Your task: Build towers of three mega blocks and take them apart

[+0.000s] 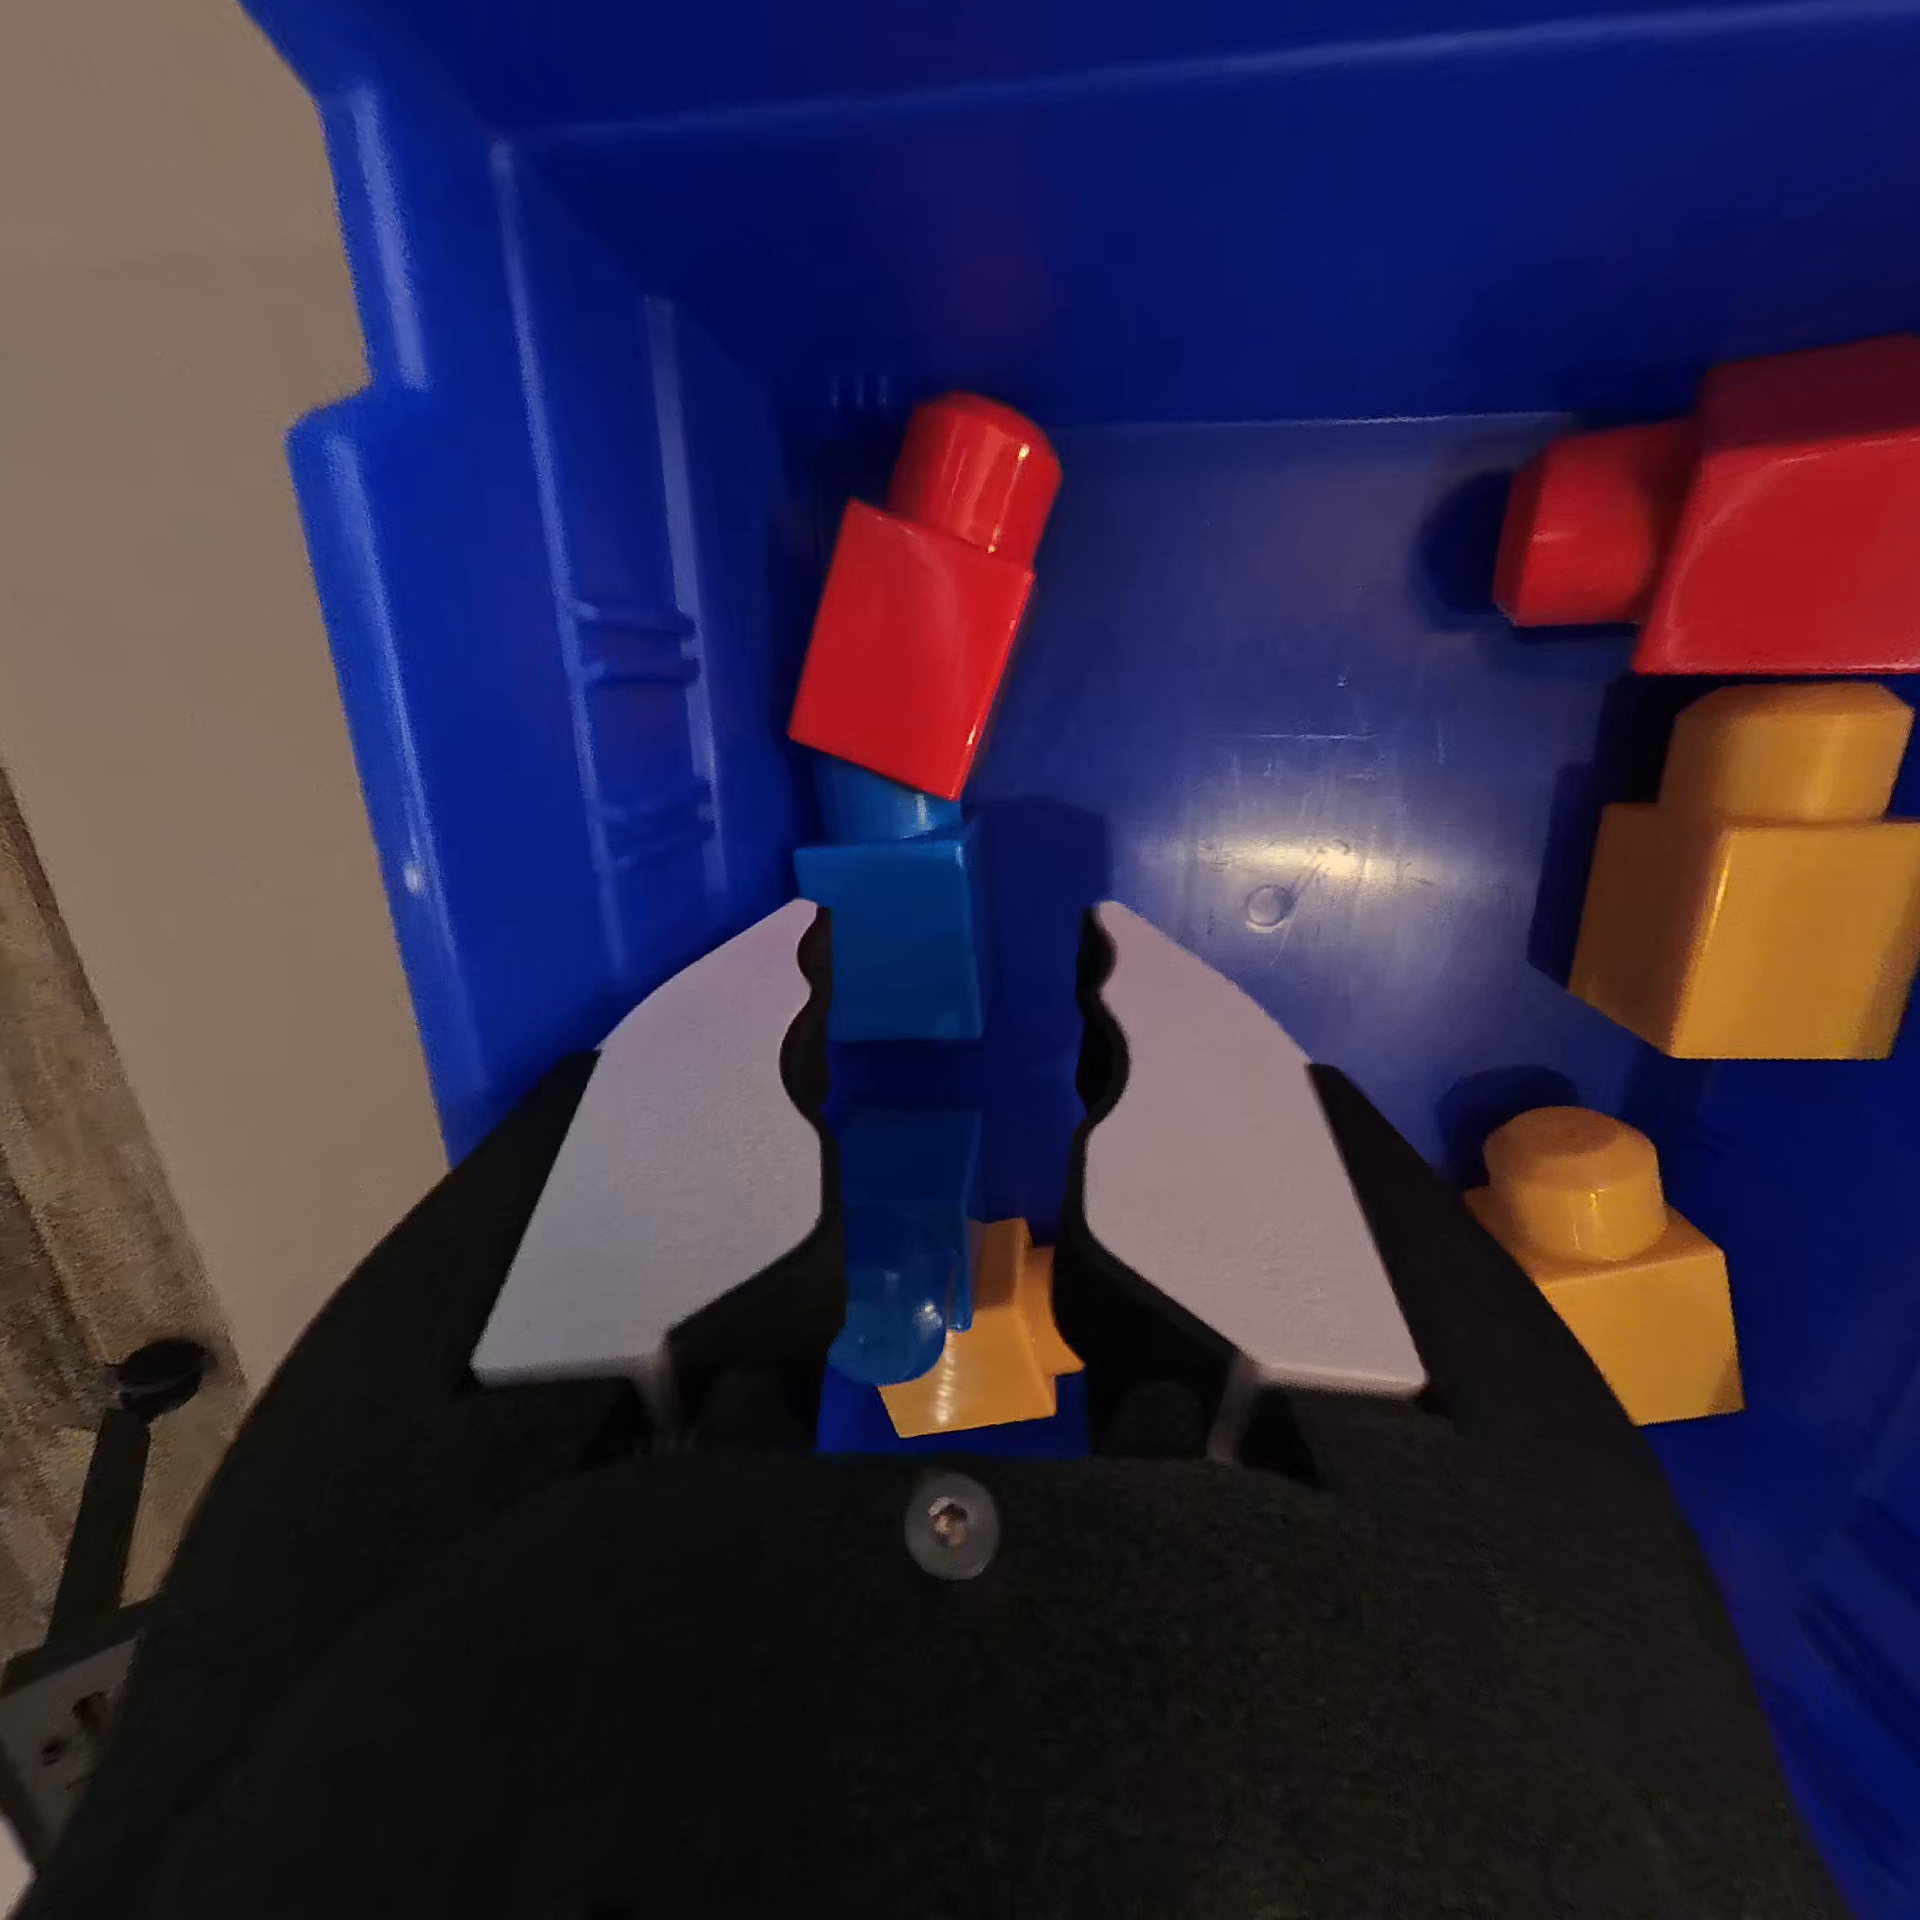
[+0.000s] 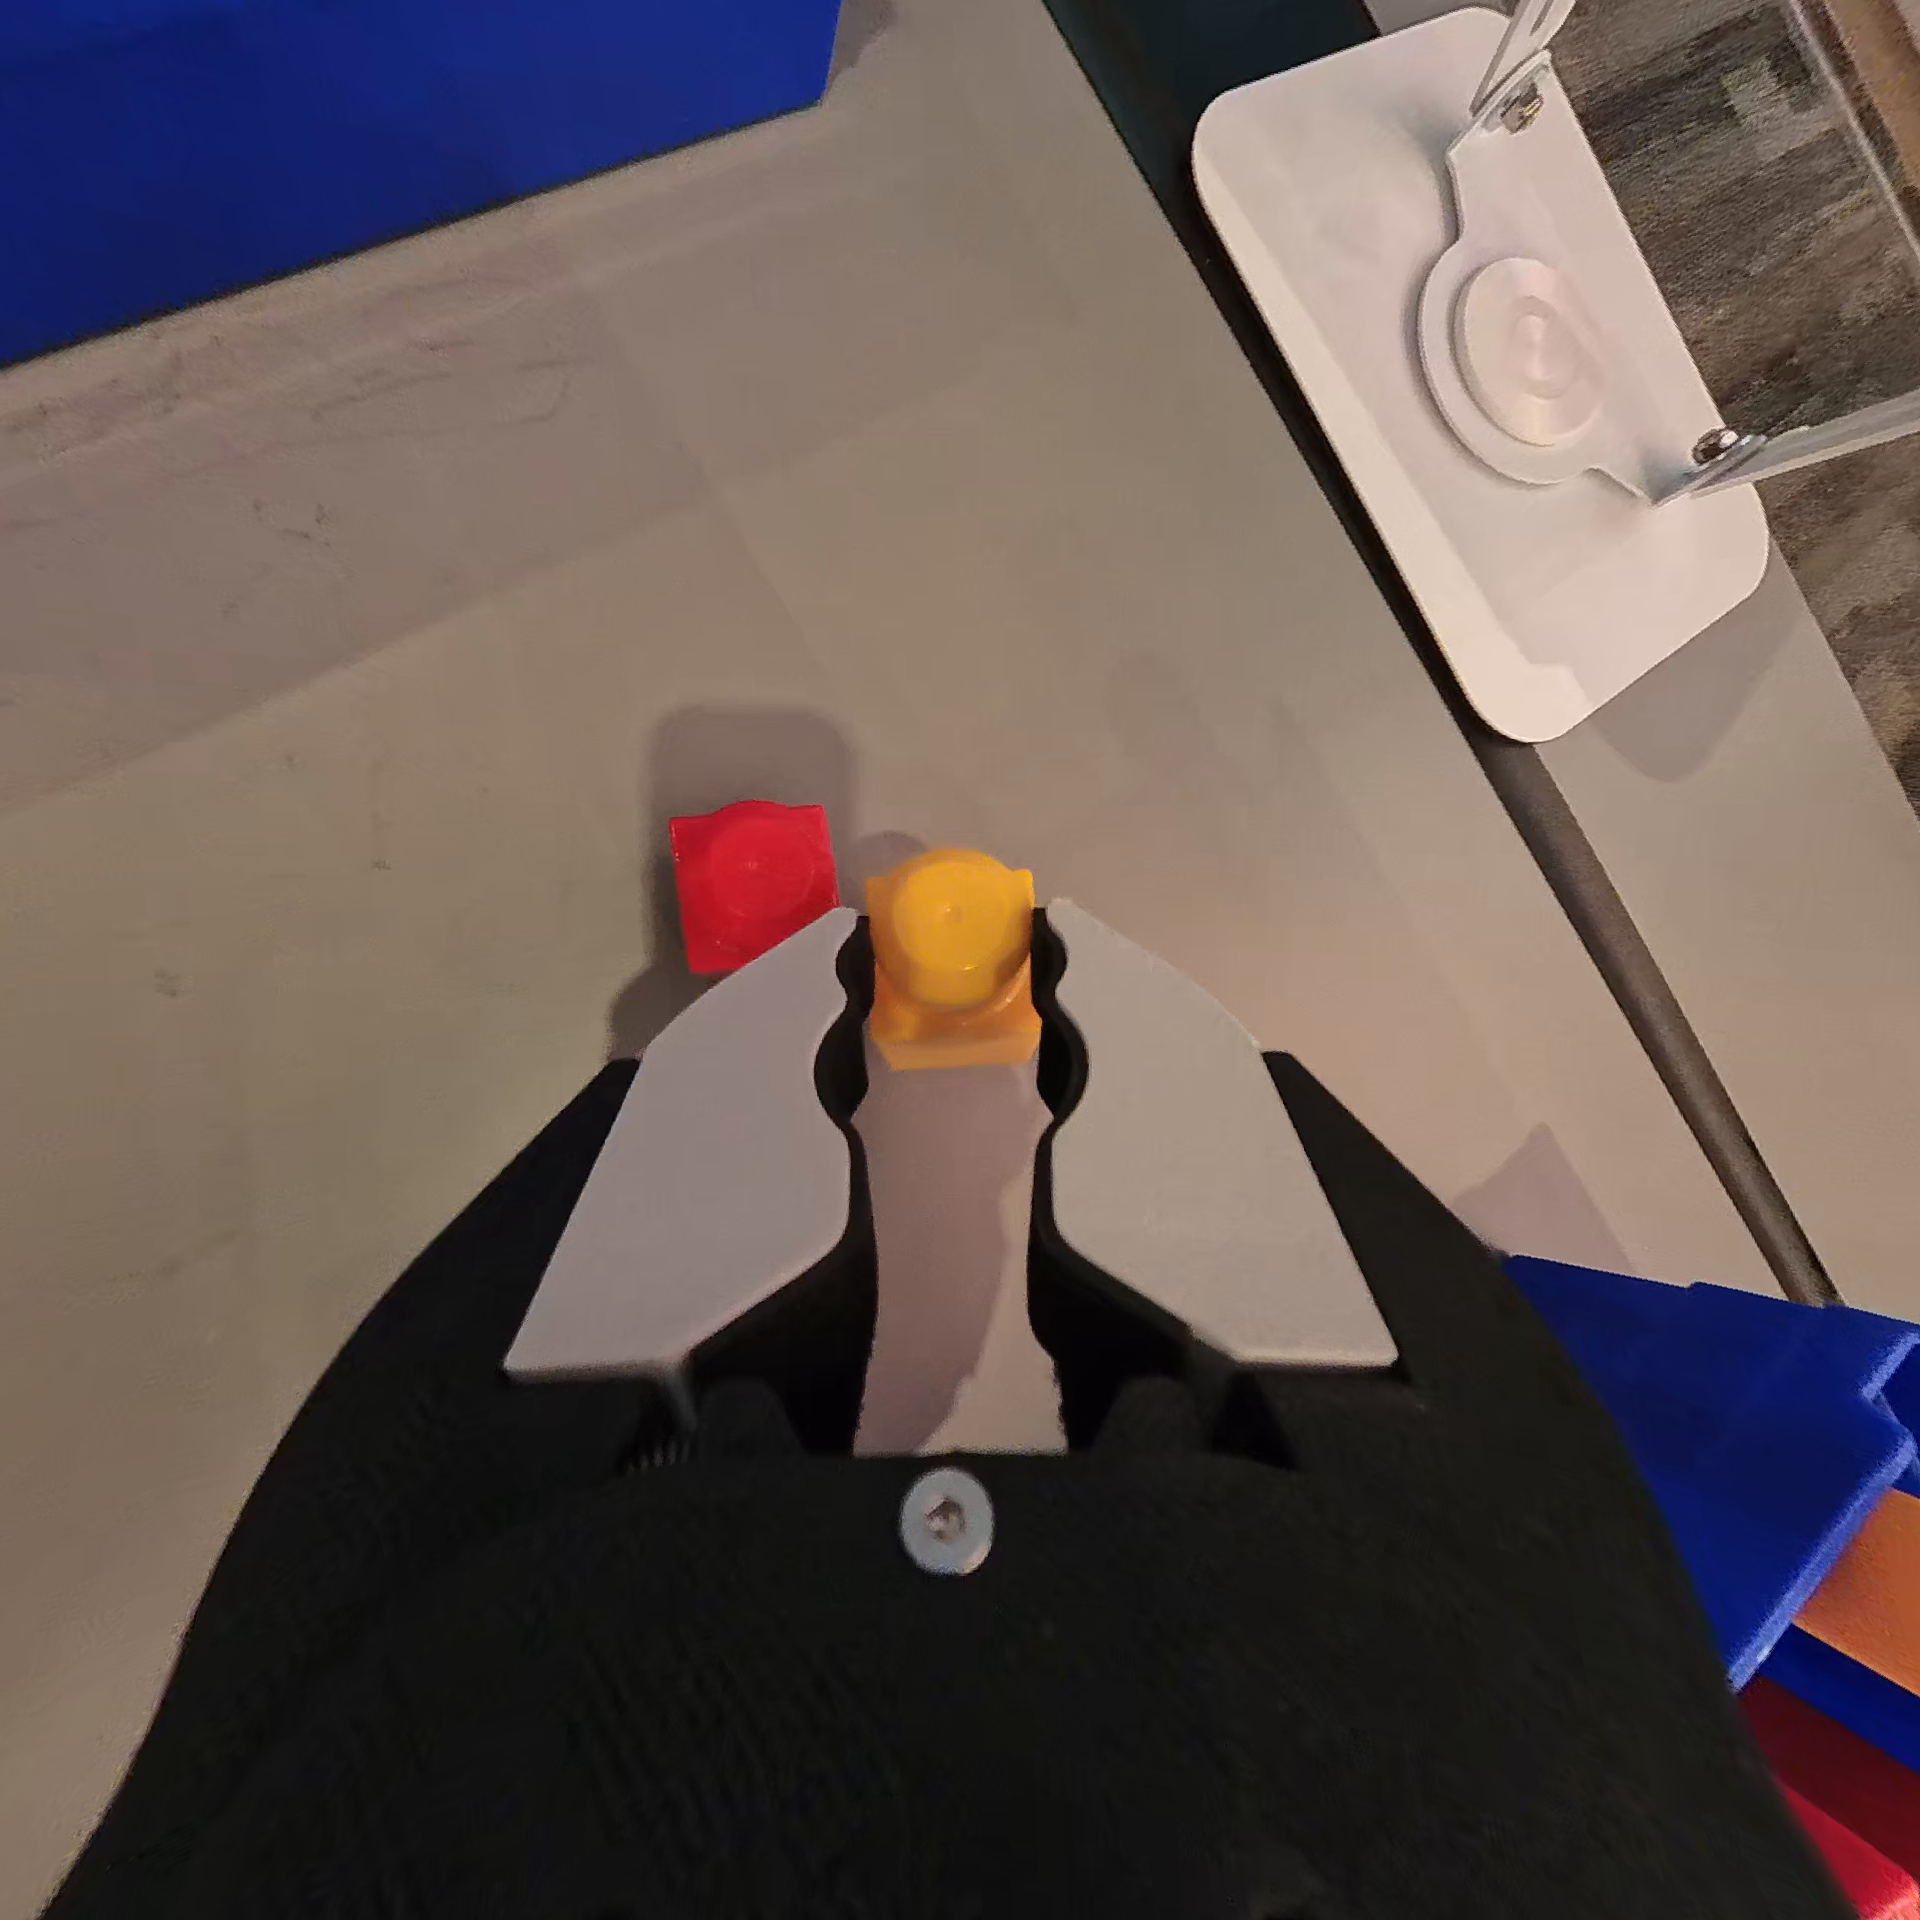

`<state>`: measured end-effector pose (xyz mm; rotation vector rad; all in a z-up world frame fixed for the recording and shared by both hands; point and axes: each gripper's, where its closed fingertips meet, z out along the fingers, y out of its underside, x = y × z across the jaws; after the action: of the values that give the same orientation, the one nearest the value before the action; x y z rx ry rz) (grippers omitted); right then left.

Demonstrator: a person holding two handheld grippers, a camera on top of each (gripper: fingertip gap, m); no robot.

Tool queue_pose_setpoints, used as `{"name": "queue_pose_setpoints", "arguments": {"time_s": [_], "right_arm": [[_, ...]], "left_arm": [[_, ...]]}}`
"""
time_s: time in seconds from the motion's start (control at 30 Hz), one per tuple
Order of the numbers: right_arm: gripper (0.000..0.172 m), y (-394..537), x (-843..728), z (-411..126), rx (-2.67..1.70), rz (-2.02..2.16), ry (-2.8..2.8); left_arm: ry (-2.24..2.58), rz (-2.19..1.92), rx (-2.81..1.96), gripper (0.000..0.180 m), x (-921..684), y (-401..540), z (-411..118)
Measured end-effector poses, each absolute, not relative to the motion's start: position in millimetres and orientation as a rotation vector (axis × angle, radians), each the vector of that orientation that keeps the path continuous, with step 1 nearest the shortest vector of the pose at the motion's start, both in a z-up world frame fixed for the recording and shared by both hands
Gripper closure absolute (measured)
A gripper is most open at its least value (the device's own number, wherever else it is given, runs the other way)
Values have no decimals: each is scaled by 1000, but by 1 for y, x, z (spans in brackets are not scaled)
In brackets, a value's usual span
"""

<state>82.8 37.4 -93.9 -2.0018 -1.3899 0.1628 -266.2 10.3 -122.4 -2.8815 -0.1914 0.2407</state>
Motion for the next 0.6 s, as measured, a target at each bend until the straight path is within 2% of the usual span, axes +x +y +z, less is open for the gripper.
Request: {"name": "queue_pose_setpoints", "arguments": {"time_s": [0.27,0.33,0.43,0.6], "right_arm": [[142,41,87,-95,-2025,179,-1366],[142,41,87,-95,-2026,185,-1366],[142,41,86,-96,-2025,180,-1375],[142,39,85,-99,-2026,173,-1397]], "left_arm": [[-75,350,-2889,128,-262,13,-126],[-47,357,-2897,131,-259,13,-126],[-38,321,-2872,144,-254,16,-121],[-126,331,-2859,130,-264,15,-120]]}}
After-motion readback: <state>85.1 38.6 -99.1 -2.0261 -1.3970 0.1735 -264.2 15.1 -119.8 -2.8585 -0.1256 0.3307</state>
